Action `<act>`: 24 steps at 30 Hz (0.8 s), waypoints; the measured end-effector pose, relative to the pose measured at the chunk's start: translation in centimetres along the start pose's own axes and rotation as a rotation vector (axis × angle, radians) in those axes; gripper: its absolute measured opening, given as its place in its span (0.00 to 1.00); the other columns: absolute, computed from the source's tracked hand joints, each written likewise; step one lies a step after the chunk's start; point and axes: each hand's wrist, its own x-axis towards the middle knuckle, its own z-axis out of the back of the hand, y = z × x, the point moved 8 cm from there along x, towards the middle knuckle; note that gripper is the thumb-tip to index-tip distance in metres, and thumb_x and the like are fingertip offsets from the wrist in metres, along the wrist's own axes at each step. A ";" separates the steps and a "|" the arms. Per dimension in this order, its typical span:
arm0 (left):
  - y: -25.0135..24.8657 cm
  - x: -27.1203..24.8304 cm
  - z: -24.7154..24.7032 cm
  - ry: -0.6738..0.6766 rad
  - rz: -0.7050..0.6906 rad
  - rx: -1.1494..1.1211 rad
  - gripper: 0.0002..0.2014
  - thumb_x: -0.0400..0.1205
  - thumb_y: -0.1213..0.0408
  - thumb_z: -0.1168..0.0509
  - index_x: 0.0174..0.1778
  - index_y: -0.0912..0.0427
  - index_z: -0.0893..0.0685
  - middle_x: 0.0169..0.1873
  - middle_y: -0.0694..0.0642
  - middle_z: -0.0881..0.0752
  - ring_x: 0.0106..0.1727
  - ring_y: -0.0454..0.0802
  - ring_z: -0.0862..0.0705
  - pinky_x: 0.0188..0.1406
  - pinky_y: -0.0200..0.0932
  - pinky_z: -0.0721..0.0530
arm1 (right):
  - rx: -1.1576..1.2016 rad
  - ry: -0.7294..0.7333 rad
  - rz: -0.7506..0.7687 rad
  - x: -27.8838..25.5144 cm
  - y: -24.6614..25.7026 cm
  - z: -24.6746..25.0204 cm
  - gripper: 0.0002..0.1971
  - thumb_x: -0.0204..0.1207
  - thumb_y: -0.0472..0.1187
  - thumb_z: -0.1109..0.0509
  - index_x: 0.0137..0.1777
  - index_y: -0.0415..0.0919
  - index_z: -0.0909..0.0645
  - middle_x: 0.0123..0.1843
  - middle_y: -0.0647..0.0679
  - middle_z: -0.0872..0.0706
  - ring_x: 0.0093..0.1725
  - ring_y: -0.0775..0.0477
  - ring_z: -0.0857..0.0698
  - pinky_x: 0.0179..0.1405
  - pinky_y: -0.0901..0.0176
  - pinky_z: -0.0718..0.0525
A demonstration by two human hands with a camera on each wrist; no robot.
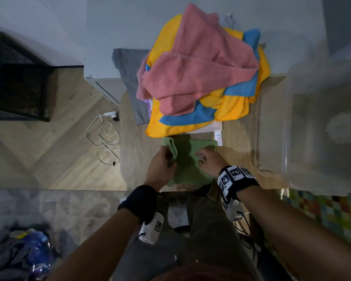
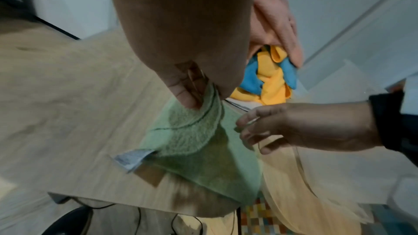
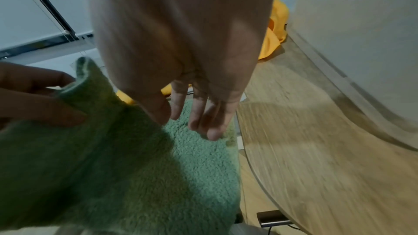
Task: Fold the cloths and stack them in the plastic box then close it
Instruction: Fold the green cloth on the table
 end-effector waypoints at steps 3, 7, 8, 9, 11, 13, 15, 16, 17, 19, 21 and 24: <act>-1.5 0.7 -2.3 0.062 -0.014 -0.003 0.18 0.79 0.61 0.30 0.64 0.60 0.23 0.51 0.56 0.14 0.49 0.59 0.14 0.43 0.45 0.21 | 0.043 0.000 -0.014 -0.1 -0.7 0.2 0.15 0.82 0.38 0.34 0.68 0.45 0.21 0.68 0.43 0.17 0.64 0.44 0.17 0.59 0.58 0.20; 0.1 2.0 -2.0 -0.007 0.064 0.082 0.19 0.79 0.64 0.32 0.66 0.64 0.20 0.55 0.64 0.18 0.54 0.65 0.18 0.48 0.44 0.25 | 0.037 0.037 -0.041 0.0 -1.4 0.1 0.18 0.82 0.43 0.33 0.72 0.45 0.23 0.69 0.42 0.18 0.65 0.42 0.18 0.63 0.52 0.19; 1.0 2.3 -1.4 -0.052 0.089 0.109 0.19 0.79 0.66 0.33 0.65 0.65 0.21 0.55 0.66 0.21 0.54 0.68 0.21 0.49 0.48 0.24 | 0.046 0.049 -0.042 -0.1 -1.4 0.0 0.19 0.82 0.44 0.33 0.73 0.46 0.23 0.70 0.42 0.18 0.66 0.42 0.18 0.64 0.52 0.19; 1.8 2.4 -0.9 -0.097 0.121 0.142 0.19 0.77 0.66 0.33 0.64 0.67 0.22 0.55 0.67 0.23 0.54 0.69 0.23 0.49 0.51 0.25 | 0.061 0.063 -0.039 -0.1 -1.5 -0.1 0.21 0.82 0.45 0.32 0.74 0.47 0.24 0.72 0.43 0.19 0.68 0.43 0.19 0.64 0.54 0.20; 3.4 2.7 -0.1 -0.146 0.195 0.156 0.23 0.76 0.60 0.31 0.64 0.67 0.24 0.56 0.67 0.24 0.57 0.68 0.26 0.50 0.53 0.28 | 0.087 0.095 -0.022 -0.3 -1.3 -0.5 0.23 0.82 0.47 0.32 0.77 0.49 0.27 0.74 0.45 0.21 0.71 0.44 0.21 0.63 0.57 0.22; 4.4 3.0 -0.5 -0.068 0.283 0.071 0.25 0.78 0.59 0.28 0.67 0.66 0.26 0.59 0.67 0.24 0.60 0.66 0.26 0.54 0.53 0.25 | 0.080 0.110 -0.007 -0.3 -1.2 -0.6 0.25 0.82 0.45 0.32 0.79 0.49 0.28 0.75 0.45 0.22 0.72 0.45 0.21 0.60 0.60 0.24; 4.6 3.5 -0.9 0.039 0.311 0.068 0.19 0.79 0.59 0.28 0.59 0.65 0.26 0.53 0.64 0.21 0.57 0.66 0.22 0.46 0.50 0.23 | 0.064 0.119 -0.004 -0.2 -1.1 -0.7 0.26 0.81 0.43 0.31 0.79 0.49 0.29 0.74 0.44 0.22 0.70 0.44 0.21 0.58 0.61 0.25; 4.5 3.6 -1.0 0.063 0.309 0.070 0.17 0.79 0.58 0.28 0.53 0.64 0.27 0.49 0.61 0.21 0.53 0.65 0.20 0.42 0.49 0.24 | 0.062 0.119 -0.010 -0.1 -1.2 -0.6 0.26 0.81 0.42 0.31 0.79 0.48 0.28 0.74 0.44 0.21 0.70 0.44 0.21 0.58 0.60 0.25; 4.1 3.7 -1.1 0.072 0.304 0.063 0.16 0.79 0.58 0.29 0.50 0.63 0.29 0.44 0.58 0.21 0.49 0.64 0.19 0.38 0.48 0.25 | 0.068 0.114 -0.023 -0.1 -1.2 -0.5 0.25 0.81 0.42 0.32 0.78 0.47 0.28 0.73 0.43 0.21 0.70 0.43 0.20 0.59 0.59 0.23; 2.3 3.5 -1.2 0.069 0.240 0.062 0.17 0.79 0.59 0.29 0.45 0.62 0.32 0.35 0.53 0.25 0.39 0.58 0.22 0.30 0.47 0.30 | 0.113 0.076 -0.072 -0.3 -1.7 0.1 0.21 0.82 0.40 0.34 0.75 0.45 0.25 0.70 0.42 0.20 0.67 0.42 0.19 0.61 0.55 0.20; -0.4 3.0 -1.5 0.065 0.134 0.077 0.18 0.77 0.58 0.28 0.42 0.61 0.33 0.31 0.51 0.27 0.31 0.50 0.27 0.26 0.47 0.35 | 0.159 0.025 -0.124 -0.4 -2.4 0.9 0.14 0.83 0.39 0.38 0.67 0.41 0.22 0.64 0.42 0.18 0.62 0.40 0.18 0.58 0.52 0.19; -4.5 2.4 -3.3 0.119 0.006 0.060 0.17 0.73 0.54 0.30 0.43 0.60 0.30 0.33 0.53 0.23 0.33 0.50 0.25 0.31 0.45 0.32 | 0.276 -0.030 -0.186 -0.9 -3.0 2.0 0.13 0.86 0.46 0.43 0.56 0.38 0.22 0.52 0.38 0.17 0.54 0.35 0.17 0.51 0.49 0.21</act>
